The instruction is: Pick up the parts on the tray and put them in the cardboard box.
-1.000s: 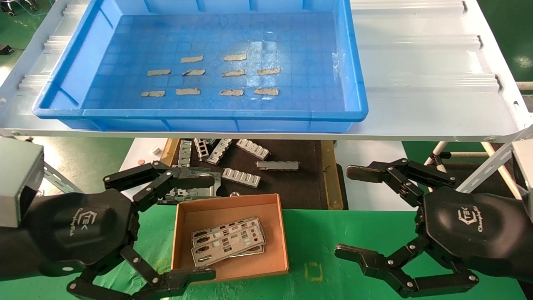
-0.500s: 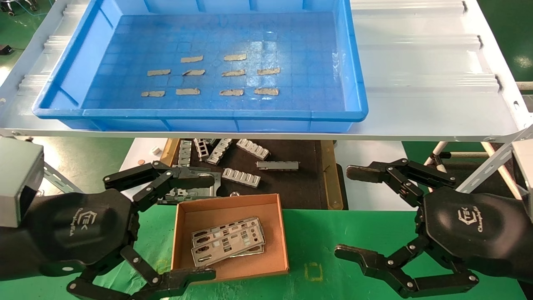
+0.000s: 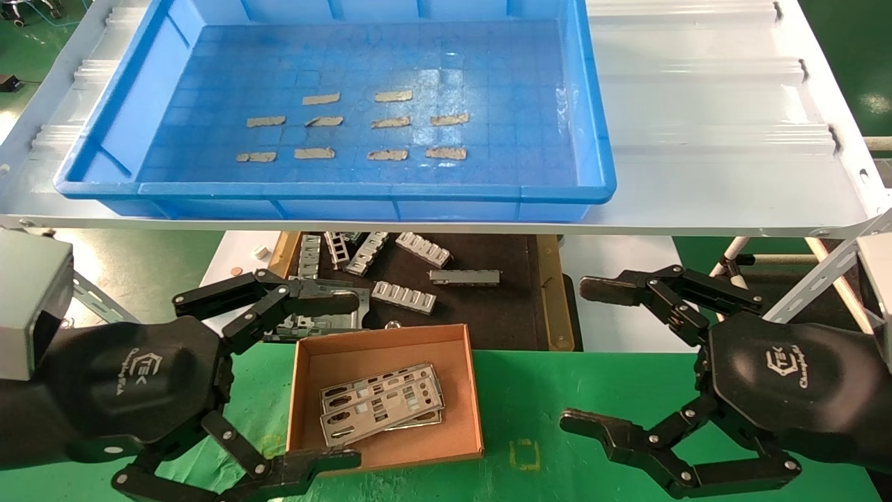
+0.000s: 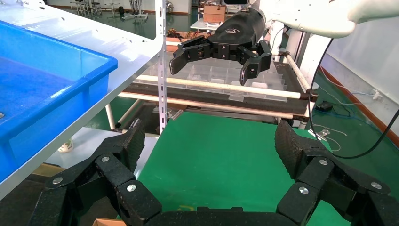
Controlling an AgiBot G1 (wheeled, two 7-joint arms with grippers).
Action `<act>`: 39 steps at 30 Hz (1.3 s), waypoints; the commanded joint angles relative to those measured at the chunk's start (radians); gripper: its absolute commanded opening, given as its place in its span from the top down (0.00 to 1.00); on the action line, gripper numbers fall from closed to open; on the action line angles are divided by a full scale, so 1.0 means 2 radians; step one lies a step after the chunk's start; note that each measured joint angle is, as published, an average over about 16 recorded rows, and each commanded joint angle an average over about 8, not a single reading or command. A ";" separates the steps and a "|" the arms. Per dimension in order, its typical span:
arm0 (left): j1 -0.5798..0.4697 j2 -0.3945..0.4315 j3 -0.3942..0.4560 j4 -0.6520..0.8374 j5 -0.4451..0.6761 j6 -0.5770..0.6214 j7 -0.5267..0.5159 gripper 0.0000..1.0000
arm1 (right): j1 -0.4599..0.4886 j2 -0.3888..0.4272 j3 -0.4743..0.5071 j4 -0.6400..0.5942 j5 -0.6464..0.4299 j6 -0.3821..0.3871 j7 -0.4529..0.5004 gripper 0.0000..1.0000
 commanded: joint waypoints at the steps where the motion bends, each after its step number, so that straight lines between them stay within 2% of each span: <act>1: 0.000 0.000 0.000 0.000 0.000 0.000 0.000 0.00 | 0.000 0.000 0.000 0.000 0.000 0.000 0.000 0.00; 39: 0.000 0.000 0.000 0.000 0.000 0.000 0.000 0.00 | 0.000 0.000 0.000 0.000 0.000 0.000 0.000 0.00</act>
